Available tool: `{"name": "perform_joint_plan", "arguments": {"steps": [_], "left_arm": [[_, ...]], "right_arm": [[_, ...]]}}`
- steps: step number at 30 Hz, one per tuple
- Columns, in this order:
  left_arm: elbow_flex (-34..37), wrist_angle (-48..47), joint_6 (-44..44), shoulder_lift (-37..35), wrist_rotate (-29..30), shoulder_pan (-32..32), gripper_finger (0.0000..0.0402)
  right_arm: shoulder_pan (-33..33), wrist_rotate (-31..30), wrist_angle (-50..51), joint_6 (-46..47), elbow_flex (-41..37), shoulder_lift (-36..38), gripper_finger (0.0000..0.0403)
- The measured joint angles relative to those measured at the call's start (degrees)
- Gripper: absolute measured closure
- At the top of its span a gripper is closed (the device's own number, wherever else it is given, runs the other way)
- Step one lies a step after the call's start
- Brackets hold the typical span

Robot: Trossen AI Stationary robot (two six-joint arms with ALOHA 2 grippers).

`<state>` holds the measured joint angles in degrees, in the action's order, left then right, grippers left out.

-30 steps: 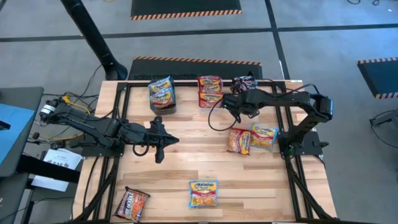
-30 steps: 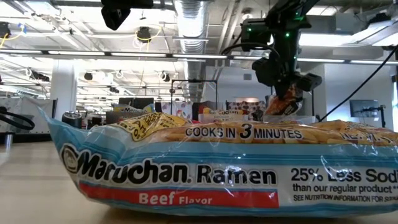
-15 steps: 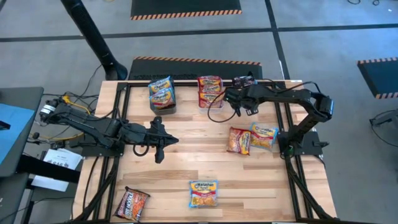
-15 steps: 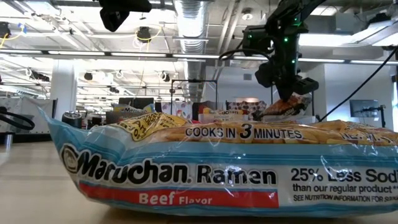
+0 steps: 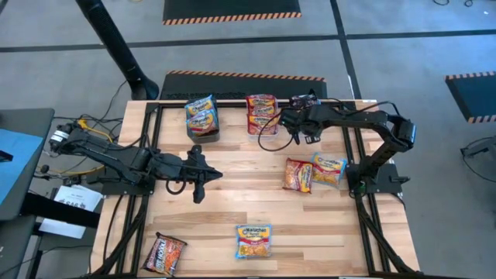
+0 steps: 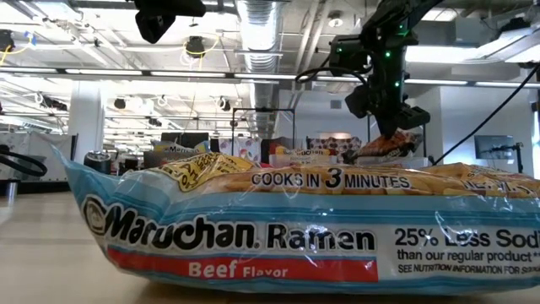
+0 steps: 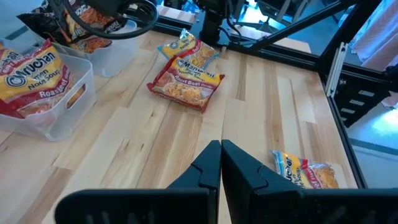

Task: Sort Maruchan noodles
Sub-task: Put the black noodle pack into the right transparent bin

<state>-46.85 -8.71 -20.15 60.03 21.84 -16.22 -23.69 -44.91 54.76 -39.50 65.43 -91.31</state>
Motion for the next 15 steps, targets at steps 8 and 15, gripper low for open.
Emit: {"name": "perform_joint_plan", "arguments": {"steps": [8,15], "left_arm": [[0.0,0.0,-0.1,0.0,0.0,0.3,0.0401],[0.0,0.0,-0.1,0.0,0.0,0.3,0.0402]], "right_arm": [[-0.5,0.0,2.0,0.3,0.0,0.0,0.0318],[-0.2,-0.4,3.3,3.0,0.0,0.0,0.0284]]}}
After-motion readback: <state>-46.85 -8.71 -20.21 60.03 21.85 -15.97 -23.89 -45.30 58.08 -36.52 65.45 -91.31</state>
